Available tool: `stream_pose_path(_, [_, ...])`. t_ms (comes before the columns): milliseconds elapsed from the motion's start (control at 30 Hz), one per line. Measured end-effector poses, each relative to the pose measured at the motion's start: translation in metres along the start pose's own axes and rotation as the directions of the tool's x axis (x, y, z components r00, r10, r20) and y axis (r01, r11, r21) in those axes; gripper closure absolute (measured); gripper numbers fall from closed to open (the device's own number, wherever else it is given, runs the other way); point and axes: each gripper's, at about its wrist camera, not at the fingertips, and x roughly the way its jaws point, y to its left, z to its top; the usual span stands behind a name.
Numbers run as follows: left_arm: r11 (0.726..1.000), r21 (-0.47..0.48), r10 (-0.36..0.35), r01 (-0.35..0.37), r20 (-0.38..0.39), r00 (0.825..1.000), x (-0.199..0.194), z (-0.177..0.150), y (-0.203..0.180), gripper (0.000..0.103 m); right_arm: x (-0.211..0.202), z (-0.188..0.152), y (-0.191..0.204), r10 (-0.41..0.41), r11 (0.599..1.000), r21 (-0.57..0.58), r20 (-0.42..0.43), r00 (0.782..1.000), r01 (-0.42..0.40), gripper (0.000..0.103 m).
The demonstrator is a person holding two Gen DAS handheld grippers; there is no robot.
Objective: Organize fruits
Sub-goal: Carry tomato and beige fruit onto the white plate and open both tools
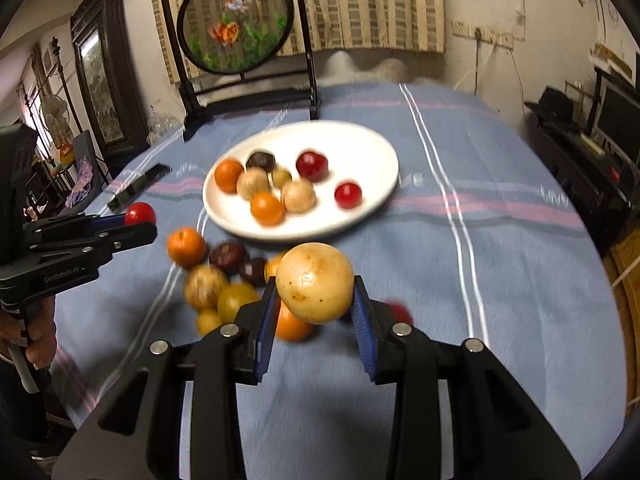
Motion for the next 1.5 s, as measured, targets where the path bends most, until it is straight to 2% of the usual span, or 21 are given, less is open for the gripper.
stream_pose_path(167, [1.0,-0.021,-0.005,0.004,-0.015,1.0,0.02,0.03,0.005,0.072,0.012,0.034,0.004,-0.006,1.0,-0.025,0.029,1.0,0.007,0.067])
stream_pose_path(400, [0.999,-0.043,-0.004,0.002,-0.062,0.998,0.057,0.046,0.007,0.072,0.051,0.066,0.005,-0.008,1.0,-0.015,0.003,1.0,0.008,0.067])
stream_pose_path(767, [0.997,-0.076,0.005,-0.018,-0.158,0.987,0.114,0.051,0.018,0.072,0.118,0.089,0.009,-0.039,0.999,-0.02,-0.098,0.994,0.038,0.067])
stream_pose_path(1067, [0.995,-0.096,0.008,-0.025,-0.173,0.985,0.124,0.05,0.021,0.071,0.155,0.097,0.0,-0.051,0.997,0.05,-0.146,0.988,0.059,0.067])
stream_pose_path(1100, [0.995,-0.098,0.009,-0.026,-0.173,0.985,0.124,0.05,0.021,0.067,0.157,0.097,-0.001,-0.051,0.996,0.06,-0.153,0.987,0.061,0.066])
stream_pose_path(1133, [0.995,-0.1,0.009,-0.026,-0.168,0.986,0.123,0.051,0.022,0.057,0.159,0.096,-0.003,-0.051,0.996,0.069,-0.159,0.986,0.063,0.066])
stream_pose_path(1200, [0.994,-0.098,0.03,-0.044,-0.134,0.991,0.116,0.053,0.022,0.048,0.159,0.095,-0.007,-0.033,0.994,0.1,-0.16,0.987,0.05,0.062])
stream_pose_path(1267, [0.995,-0.087,0.046,-0.056,-0.105,0.993,0.106,0.055,0.021,0.048,0.155,0.094,-0.01,-0.012,0.991,0.13,-0.146,0.989,0.031,0.056])
stream_pose_path(1333, [0.995,-0.083,0.045,-0.052,-0.081,0.996,0.097,0.057,0.019,0.039,0.152,0.094,-0.011,-0.013,0.99,0.141,-0.14,0.99,0.033,0.056])
stream_pose_path(1500, [0.995,-0.082,0.05,-0.053,-0.041,0.998,0.078,0.054,0.017,0.031,0.141,0.09,-0.017,0.012,0.984,0.178,-0.132,0.991,0.011,0.056])
